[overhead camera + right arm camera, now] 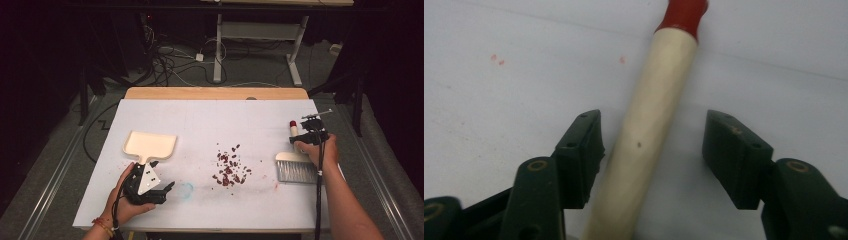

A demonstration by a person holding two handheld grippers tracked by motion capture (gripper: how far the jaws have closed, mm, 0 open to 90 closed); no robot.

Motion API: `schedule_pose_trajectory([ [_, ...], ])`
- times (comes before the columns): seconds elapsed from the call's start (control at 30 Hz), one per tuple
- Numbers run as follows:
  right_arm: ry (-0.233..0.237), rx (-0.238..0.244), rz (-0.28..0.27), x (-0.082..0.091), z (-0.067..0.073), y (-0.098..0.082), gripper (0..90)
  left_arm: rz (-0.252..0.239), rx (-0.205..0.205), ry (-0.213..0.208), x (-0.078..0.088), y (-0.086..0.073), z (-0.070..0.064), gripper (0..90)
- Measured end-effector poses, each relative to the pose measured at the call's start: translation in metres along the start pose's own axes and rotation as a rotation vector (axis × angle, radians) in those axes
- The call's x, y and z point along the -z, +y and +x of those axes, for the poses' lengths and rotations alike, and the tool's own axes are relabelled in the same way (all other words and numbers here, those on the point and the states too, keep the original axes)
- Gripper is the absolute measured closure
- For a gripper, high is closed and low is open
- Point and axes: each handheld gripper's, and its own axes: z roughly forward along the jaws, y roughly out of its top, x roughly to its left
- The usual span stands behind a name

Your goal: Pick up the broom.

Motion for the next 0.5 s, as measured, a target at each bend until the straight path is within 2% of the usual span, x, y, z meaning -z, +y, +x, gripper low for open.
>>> schedule_pose_trajectory([
  [0.1, -0.018, 0.019, 0.014, -0.003, 0.002, 0.003, 46.9, 0.004, 0.0, -0.003, 0.0, 0.0, 0.0, 18.0],
  [0.2, -0.019, 0.042, 0.02, -0.003, 0.007, 0.004, 59.1, 0.01, -0.01, -0.008, -0.001, 0.0, -0.001, 18.0],
  [0.23, -0.019, 0.042, 0.02, -0.003, 0.007, 0.004, 59.1, 0.01, -0.01, -0.008, -0.001, 0.0, -0.001, 18.0],
  [0.27, -0.042, 0.063, 0.03, -0.003, 0.013, 0.006, 60.7, 0.01, -0.013, -0.01, -0.001, 0.0, -0.002, 18.0],
  [0.5, -0.01, 0.086, 0.026, -0.003, 0.014, 0.006, 69.6, 0.01, -0.015, -0.012, -0.001, 0.0, -0.002, 18.0],
])
